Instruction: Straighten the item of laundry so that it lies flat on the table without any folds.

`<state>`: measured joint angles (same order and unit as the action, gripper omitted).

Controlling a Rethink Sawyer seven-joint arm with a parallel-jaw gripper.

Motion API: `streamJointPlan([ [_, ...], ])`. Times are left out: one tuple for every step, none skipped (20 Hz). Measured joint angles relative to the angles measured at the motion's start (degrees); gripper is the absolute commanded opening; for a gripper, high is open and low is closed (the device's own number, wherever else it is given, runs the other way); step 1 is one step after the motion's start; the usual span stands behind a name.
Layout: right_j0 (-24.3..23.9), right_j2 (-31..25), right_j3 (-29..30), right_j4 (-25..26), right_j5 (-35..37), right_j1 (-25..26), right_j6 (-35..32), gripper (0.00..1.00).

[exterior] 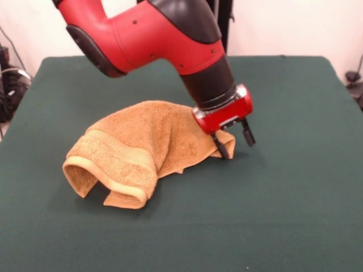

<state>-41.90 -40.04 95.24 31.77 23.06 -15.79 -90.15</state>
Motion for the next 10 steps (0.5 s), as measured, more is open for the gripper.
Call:
streamJointPlan([
  [0.6,0.0,-0.1,0.2,0.9,0.0,0.0,1.0],
  [1.1,0.0,-0.2,0.2,1.6,-0.1,0.0,1.0],
  [1.5,0.1,-0.4,0.3,1.9,-0.2,0.0,1.0],
  [2.1,0.2,-0.7,0.3,2.3,-0.3,0.0,1.0],
  [3.1,0.6,-1.2,0.3,2.5,-0.5,0.0,1.0],
  [3.9,0.9,-1.7,0.5,2.5,-0.6,0.0,1.0],
  [4.6,1.2,-2.1,0.7,2.5,-0.8,0.0,1.0],
  [5.2,1.4,-2.4,0.9,2.6,-1.0,0.0,1.0],
  [5.7,1.6,-2.7,1.1,2.6,-1.2,0.0,1.0],
  [6.1,1.8,-2.8,1.3,2.7,-1.4,0.0,1.0],
])
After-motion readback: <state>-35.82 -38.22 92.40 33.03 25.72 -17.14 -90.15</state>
